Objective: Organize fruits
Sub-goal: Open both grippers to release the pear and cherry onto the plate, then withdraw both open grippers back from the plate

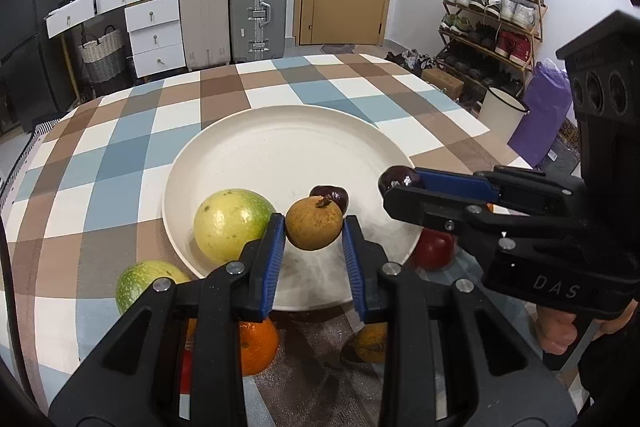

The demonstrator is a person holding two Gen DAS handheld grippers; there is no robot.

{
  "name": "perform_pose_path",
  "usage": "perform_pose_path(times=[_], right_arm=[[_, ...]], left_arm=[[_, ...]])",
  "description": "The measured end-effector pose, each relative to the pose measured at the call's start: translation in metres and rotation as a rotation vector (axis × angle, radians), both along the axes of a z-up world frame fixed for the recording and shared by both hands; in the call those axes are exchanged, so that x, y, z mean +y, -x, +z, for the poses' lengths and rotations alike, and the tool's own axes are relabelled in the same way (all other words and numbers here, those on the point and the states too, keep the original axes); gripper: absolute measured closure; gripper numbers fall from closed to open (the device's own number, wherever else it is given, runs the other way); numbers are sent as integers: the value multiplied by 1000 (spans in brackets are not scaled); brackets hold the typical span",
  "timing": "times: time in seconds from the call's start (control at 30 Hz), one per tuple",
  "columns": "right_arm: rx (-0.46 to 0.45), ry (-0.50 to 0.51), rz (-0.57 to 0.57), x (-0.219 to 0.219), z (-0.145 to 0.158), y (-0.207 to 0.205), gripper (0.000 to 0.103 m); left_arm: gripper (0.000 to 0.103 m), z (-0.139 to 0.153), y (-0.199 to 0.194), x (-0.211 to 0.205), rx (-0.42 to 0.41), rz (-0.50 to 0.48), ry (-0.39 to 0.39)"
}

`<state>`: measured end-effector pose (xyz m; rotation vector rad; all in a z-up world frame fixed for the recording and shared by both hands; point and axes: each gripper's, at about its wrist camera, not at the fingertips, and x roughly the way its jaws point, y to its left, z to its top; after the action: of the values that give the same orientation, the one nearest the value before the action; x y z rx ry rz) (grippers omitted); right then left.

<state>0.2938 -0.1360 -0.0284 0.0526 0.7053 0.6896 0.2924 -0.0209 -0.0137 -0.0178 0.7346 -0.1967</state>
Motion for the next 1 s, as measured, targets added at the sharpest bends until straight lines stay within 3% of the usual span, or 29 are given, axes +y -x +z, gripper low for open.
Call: perform_pose_path(times=[0.37,0.5,0.57,0.63,0.7,0.73,0.77,0.83,0.93,1.0], right_arm=[[4,-11,-6,-3,0,1,75],[-15,-19,-30,-7,3,3,63],[-41,-32,-45,-12,6,5,52],[-53,-34,-68,-17,8,6,47],[-47,-50,-82,-23,9,5,31],[-41,-60,-87,-26,10,5,19],[-32,-74,-94,-30,10,4,15],[-14,-102,-86,-36,13,6,13],[-10,-111,-93,-43,21,13,1],[-3,-110,-92,-46,25,18,1]], left_arm=[[77,-3,-2,0,5,-4,6],[76,-3,-1,1,9,-1,1],[74,-1,1,3,-1,5,9],[62,2,4,6,-2,12,24],[39,6,7,9,-12,31,30],[34,9,10,10,-24,34,29],[26,12,14,11,-33,38,26],[21,19,20,13,-53,45,25],[14,28,32,17,-68,50,32],[5,32,40,19,-75,61,28]])
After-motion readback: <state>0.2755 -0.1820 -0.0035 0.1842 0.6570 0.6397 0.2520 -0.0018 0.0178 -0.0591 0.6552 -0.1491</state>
